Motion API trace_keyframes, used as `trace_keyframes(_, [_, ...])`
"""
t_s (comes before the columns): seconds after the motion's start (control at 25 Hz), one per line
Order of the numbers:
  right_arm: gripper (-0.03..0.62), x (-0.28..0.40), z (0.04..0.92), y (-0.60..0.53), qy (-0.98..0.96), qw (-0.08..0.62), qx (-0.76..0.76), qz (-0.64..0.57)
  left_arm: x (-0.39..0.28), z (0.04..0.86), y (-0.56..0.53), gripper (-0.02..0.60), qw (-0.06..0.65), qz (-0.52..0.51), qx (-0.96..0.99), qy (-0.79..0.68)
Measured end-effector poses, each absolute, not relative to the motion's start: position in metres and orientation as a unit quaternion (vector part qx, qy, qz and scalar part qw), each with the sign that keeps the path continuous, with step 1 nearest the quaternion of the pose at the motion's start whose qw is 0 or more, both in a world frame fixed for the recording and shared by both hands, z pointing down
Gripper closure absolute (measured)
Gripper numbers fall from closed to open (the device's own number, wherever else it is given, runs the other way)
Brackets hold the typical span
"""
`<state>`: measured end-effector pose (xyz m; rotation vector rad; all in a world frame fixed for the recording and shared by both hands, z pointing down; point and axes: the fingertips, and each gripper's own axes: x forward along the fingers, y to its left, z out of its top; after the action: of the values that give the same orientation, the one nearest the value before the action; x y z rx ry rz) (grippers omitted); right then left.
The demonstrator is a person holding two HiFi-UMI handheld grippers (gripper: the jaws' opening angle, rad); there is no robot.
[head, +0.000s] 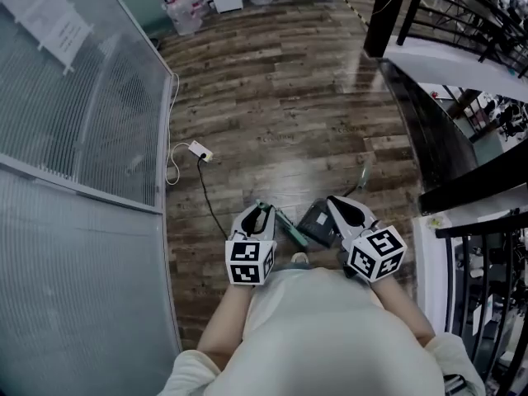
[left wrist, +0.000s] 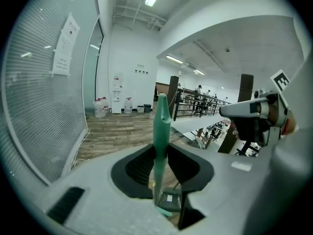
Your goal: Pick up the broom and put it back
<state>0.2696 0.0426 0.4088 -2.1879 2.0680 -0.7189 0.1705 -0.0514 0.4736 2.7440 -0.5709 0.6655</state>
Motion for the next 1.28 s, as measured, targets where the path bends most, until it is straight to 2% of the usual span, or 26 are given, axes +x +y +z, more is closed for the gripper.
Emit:
trace_keyframes(0.96, [0.589, 0.199, 0.402, -0.049, 0.766, -0.015, -0.592, -0.252, 0.034, 0.416, -0.153, 0.488, 0.167, 0.118, 0.896, -0.395])
trace_keyframes(1.28, [0.588, 0.167, 0.409, -0.092, 0.804, -0.034, -0.533, -0.262, -0.013, 0.4, -0.188, 0.488, 0.155, 0.093, 0.866, -0.466])
